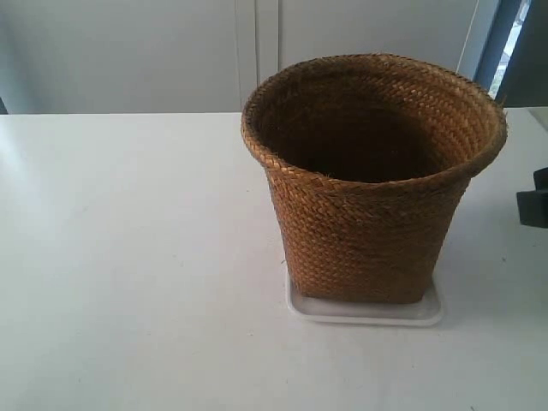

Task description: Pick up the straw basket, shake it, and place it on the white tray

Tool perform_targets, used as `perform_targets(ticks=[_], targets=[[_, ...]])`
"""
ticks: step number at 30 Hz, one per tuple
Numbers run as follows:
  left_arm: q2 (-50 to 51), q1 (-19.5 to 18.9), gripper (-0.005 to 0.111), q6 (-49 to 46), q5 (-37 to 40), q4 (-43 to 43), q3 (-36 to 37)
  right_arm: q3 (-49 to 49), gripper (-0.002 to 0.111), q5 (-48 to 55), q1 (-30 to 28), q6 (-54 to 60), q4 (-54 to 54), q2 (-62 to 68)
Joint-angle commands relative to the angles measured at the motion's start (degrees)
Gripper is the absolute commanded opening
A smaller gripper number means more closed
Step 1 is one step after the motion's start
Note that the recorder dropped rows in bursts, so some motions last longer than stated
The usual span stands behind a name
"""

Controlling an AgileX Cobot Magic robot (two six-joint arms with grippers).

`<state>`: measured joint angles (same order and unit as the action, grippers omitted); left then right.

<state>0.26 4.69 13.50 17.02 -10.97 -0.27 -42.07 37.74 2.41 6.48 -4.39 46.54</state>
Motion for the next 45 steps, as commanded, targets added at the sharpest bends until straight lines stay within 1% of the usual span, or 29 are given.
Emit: perform_targets(ticks=[1,38,43,45], targets=[[-0.26,0.03,0.0,1.41,-1.21,0.41,0.27,0.16,0.0,-0.51,-0.21,-0.28,-0.24,-0.26],[-0.26,0.03,0.0,1.41,-0.76,0.41,0.27,0.16,0.0,-0.49,-0.06,0.21,-0.35,-0.26],[-0.26,0.03,0.0,1.41,-0.76,0.41,0.27,0.96,0.0,-0.49,0.4,0.21,-0.38,-5.62],[-0.26,0.03,0.0,1.41,-0.76,0.41,0.27,1.29,0.0,-1.44,0.4,1.97,0.83,-7.88]])
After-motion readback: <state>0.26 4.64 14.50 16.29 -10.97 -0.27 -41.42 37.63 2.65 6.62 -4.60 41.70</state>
